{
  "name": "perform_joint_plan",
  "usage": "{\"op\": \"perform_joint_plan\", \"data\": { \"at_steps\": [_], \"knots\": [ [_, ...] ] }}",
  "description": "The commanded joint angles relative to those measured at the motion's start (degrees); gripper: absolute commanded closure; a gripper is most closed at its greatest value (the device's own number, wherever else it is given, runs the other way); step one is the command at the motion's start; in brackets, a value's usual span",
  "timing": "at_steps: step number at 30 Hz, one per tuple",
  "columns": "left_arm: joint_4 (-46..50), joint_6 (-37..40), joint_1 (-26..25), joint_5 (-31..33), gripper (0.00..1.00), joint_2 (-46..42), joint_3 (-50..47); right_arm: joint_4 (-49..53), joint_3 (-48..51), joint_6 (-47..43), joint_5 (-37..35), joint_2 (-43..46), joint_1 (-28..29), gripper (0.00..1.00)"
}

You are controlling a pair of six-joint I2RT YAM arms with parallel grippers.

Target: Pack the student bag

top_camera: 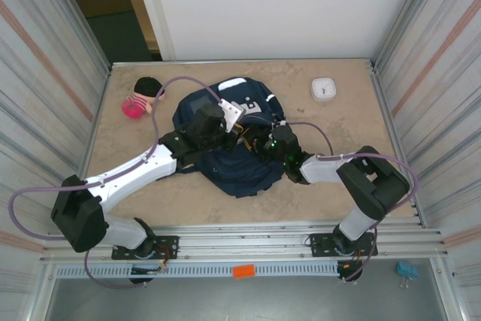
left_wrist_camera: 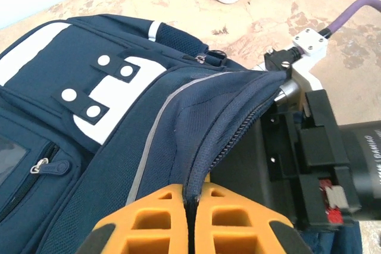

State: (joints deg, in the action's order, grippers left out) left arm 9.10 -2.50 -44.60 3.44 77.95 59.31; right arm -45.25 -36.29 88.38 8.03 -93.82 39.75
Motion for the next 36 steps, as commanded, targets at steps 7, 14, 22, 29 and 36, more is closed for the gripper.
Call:
{"op": "perform_joint_plan", "data": {
  "at_steps": [7, 14, 22, 29, 36],
  "knots": [
    [-7.43, -2.48, 0.29, -2.35, 1.0, -3.51, 0.62, -4.86, -5.05, 3.27, 0.4, -5.89, 0.15, 0.75],
    [-6.59, -1.73, 1.48, -0.93, 1.0, -3.49, 0.54, 4.16, -1.24, 2.25, 0.92, -0.2, -0.79, 0.5],
    [-5.42, -1.66, 5.25, -1.09, 1.0, -4.85, -0.68, 16.63, 3.23, -2.26, 0.34, 11.04, -1.51, 0.46],
    [-5.64, -1.48, 6.14, -6.88, 1.0, -4.78, -2.82, 39.15, -0.94, -16.39, -1.67, 24.81, -2.92, 0.45],
    [-4.43, -1.49, 6.12, -13.15, 0.82, -6.3, -4.92, 51.03, -4.77, -35.97, -2.94, 35.4, -5.15, 0.4]
  ]
}}
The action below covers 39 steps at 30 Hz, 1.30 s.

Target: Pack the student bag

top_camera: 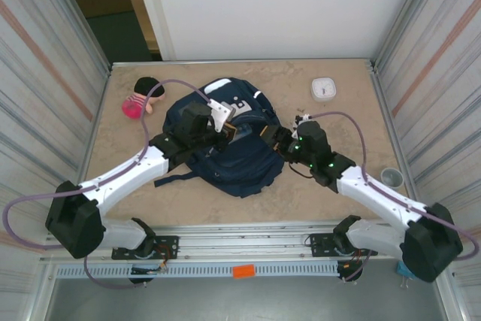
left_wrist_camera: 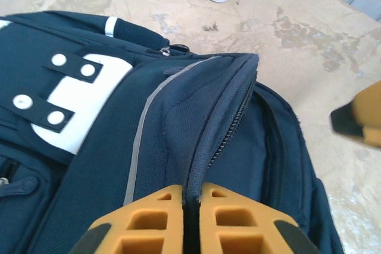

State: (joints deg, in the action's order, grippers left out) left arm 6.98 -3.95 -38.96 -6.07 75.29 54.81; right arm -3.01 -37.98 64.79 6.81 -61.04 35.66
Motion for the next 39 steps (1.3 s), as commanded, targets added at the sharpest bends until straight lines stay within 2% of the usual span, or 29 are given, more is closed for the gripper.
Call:
{"op": "perform_joint_plan", "data": {
  "at_steps": [1, 3, 6, 11, 13, 15, 16, 19, 21, 24, 28, 36, 38, 39],
  "knots": [
    [-1.38, 0.53, 0.5, -4.62, 0.73, -3.98, -0.48, 9.69, -3.98, -16.94, -1.63, 3.46, -1.2, 0.4],
    [0.68, 2.25, 0.68, -6.07, 0.59, -4.99, -0.64, 9.6, -5.07, -26.1, -0.77, 3.94, -1.01, 0.39],
    [3.56, 5.54, 2.14, -8.84, 0.48, -7.71, -2.1, 7.88, -6.26, -40.75, 3.91, 3.93, -1.63, 0.38],
    [3.96, 13.7, 10.99, -17.41, 0.4, -14.47, -9.83, 10.57, -9.3, -65.99, 12.21, 1.48, -1.64, 0.39],
    [4.86, 20.94, 15.69, -22.12, 0.38, -16.86, -13.15, 13.96, -11.02, -77.31, 13.73, -1.23, -0.69, 0.41],
    [8.14, 32.44, 18.61, -26.94, 0.36, -18.07, -15.54, 18.45, -12.85, -88.31, 11.79, -3.97, 1.7, 0.42],
    [9.53, 37.72, 19.4, -27.42, 0.35, -18.22, -16.62, 19.79, -13.39, -93.81, 9.38, -5.55, 3.51, 0.42],
    [13.64, 46.25, 20.31, -23.49, 0.3, -16.04, -17.71, 19.43, -12.23, -107.42, 4.37, -9.49, 7.24, 0.42],
    [15.05, 49.36, 21.02, -23.07, 0.28, -14.02, -18.18, 16.85, -10.81, -113.83, 4.95, -11.56, 8.06, 0.43],
    [12.89, 51.11, 21.26, -24.04, 0.28, -11.59, -19.78, 12.0, -9.95, -118.68, 6.03, -14.9, 8.31, 0.44],
    [12.08, 50.04, 20.49, -22.0, 0.28, -8.03, -19.52, 9.05, -11.04, -123.24, 2.67, -20.42, 9.3, 0.46],
    [8.45, 44.3, 13.96, -14.71, 0.22, -1.92, -19.26, 0.81, -9.07, -128.96, -0.62, -25.53, 10.21, 0.44],
    [6.44, 41.86, 12.82, -12.35, 0.25, -0.66, -19.28, -1.24, -8.67, -129.25, -1.33, -26.4, 10.15, 0.45],
    [5.7, 40.77, 12.46, -11.01, 0.29, 0.19, -19.22, -1.81, -8.69, -129.52, -1.81, -27.03, 10.21, 0.47]
  ]
}}
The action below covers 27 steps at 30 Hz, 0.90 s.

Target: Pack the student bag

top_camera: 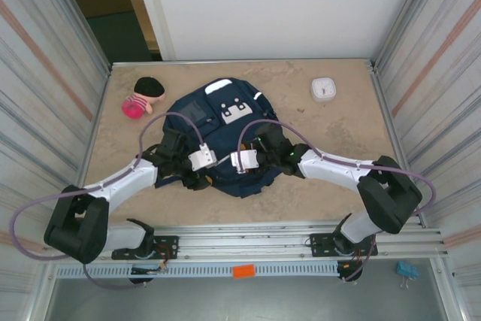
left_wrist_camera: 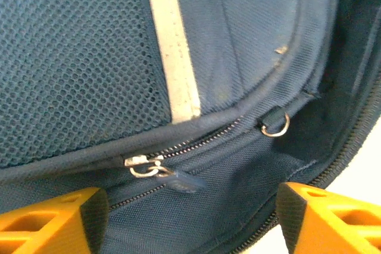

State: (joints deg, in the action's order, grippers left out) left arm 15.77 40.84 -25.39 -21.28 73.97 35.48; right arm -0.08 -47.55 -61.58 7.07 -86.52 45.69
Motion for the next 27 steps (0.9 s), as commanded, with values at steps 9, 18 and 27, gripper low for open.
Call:
{"op": "perform_joint_plan", "data": {
  "at_steps": [9, 18, 27],
  "knots": [
    [-4.35, -8.66, -1.51, 6.54, 0.73, 0.77, 0.06, -8.03, 1.0, -3.05, -3.04, 0.41, -0.15, 1.0],
    [-4.73, -14.82, -1.92, 0.83, 1.0, -6.12, -2.26, -8.95, 0.49, 2.64, -0.17, 0.96, -1.78, 1.0],
    [0.95, -15.72, -3.63, -2.45, 1.0, -13.8, -2.34, -14.3, 0.52, 7.75, 1.57, -0.58, -3.33, 1.0]
  ]
}}
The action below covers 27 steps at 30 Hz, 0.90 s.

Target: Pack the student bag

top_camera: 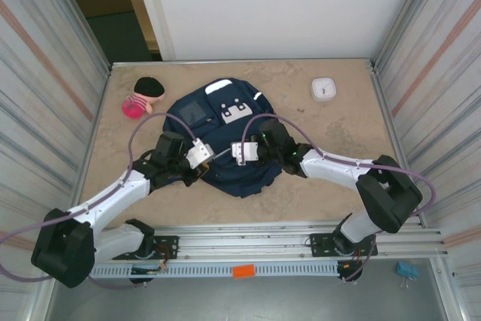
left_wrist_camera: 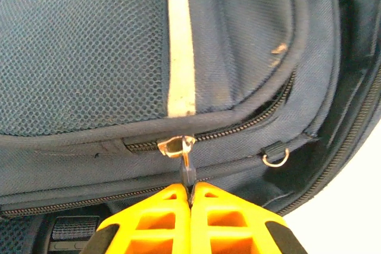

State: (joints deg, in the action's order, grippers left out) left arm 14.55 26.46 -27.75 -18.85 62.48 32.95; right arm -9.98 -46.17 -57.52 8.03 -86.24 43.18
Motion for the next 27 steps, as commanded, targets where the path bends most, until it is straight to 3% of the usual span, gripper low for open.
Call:
{"op": "perform_joint_plan", "data": {
  "at_steps": [1, 8, 12, 13, 16, 18, 23, 27],
  "knots": [
    [2.78, -1.83, -1.74, -4.88, 1.0, -2.48, 0.76, -4.81, -1.0, 4.05, 0.88, -0.85, -0.82, 1.0],
    [-3.15, -12.3, -7.6, -5.93, 1.0, -0.61, 2.91, -6.14, -1.42, 5.02, 1.79, -0.97, -1.07, 1.0],
    [-4.86, -14.57, -10.79, -2.6, 1.0, 0.58, 4.06, -6.19, -0.39, 4.42, 2.52, -0.28, -1.42, 1.0],
    [-5.46, -15.14, -10.64, -0.51, 0.96, -0.12, 3.69, -5.39, -0.15, 3.75, 3.25, 0.33, -1.72, 1.0],
    [-7.08, -15.5, -8.23, 4.25, 0.66, -3.85, 1.04, 0.81, -0.89, 2.48, 7.43, 2.93, -3.31, 1.0],
    [-6.88, -15.27, -6.16, 5.89, 0.56, -5.87, -0.41, 3.79, -1.54, 2.58, 10.17, 4.72, -4.49, 1.0],
    [-9.61, -20.75, -3.29, 10.6, 0.43, -7.9, -3.49, 7.49, -3.25, 2.02, 11.18, 6.21, -5.34, 1.0],
    [-11.14, -21.29, -3.39, 6.71, 0.38, -6.57, -3.4, 7.1, -4.07, 1.88, 11.31, 5.6, -5.83, 1.0]
  ]
}}
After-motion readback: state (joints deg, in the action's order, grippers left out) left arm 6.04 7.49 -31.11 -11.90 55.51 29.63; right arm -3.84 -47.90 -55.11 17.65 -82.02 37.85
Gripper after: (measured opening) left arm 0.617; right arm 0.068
